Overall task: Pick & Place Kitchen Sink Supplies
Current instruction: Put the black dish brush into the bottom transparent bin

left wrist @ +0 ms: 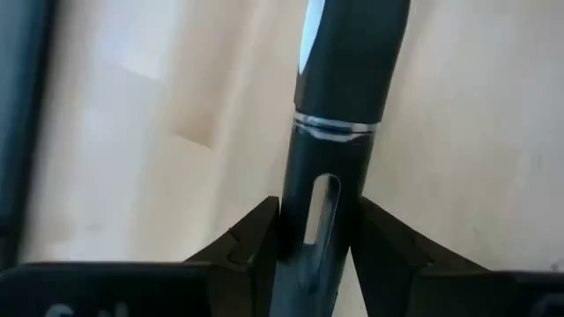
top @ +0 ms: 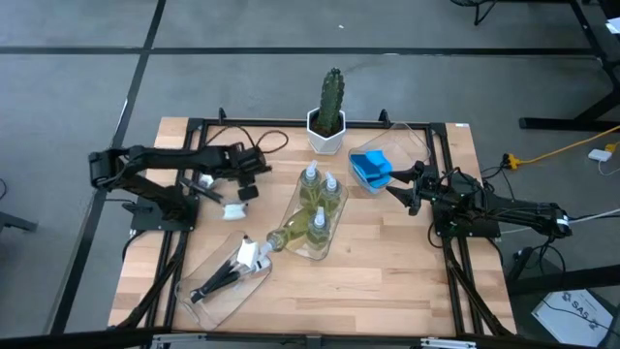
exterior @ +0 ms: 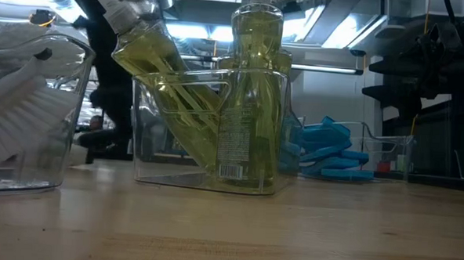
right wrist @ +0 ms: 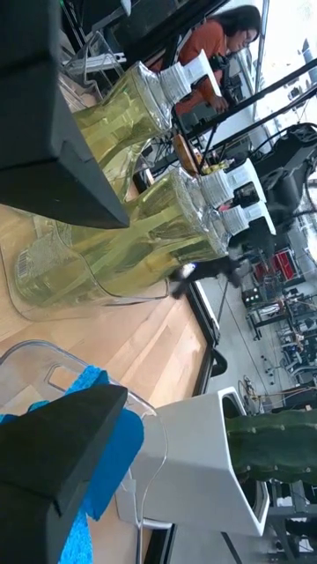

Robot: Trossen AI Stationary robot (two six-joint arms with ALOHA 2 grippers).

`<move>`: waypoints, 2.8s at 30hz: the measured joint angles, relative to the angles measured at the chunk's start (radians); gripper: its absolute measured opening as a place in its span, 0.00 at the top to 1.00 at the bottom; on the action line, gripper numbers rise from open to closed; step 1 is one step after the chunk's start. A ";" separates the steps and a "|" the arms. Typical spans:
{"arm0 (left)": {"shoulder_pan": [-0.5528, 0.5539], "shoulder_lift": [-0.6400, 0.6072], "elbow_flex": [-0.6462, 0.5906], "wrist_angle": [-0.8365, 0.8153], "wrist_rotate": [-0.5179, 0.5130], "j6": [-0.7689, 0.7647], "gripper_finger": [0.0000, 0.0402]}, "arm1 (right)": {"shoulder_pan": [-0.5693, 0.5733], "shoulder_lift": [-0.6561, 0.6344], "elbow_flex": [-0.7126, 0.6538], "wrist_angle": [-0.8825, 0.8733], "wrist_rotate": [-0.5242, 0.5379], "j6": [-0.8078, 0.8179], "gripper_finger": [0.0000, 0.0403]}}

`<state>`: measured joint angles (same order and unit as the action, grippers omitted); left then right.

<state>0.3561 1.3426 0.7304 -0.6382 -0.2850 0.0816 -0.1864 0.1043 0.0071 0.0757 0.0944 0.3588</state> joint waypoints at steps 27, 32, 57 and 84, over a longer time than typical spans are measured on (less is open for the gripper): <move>-0.199 -0.703 0.068 0.316 0.027 -0.237 0.73 | 0.000 0.000 0.000 0.000 0.000 0.000 0.25; -0.246 -0.770 0.068 0.362 0.142 -0.298 0.73 | 0.000 0.000 0.000 0.000 0.000 0.000 0.25; -0.628 -0.638 -0.011 0.129 0.501 -1.316 0.73 | 0.000 0.000 0.000 0.000 0.000 0.000 0.25; -1.061 -0.561 -0.286 0.621 -0.011 -1.452 0.73 | 0.000 0.000 0.000 0.000 0.000 0.000 0.25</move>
<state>-0.7052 0.7813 0.4442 -0.0174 -0.2965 -1.3704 -0.1864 0.1043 0.0071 0.0757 0.0944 0.3588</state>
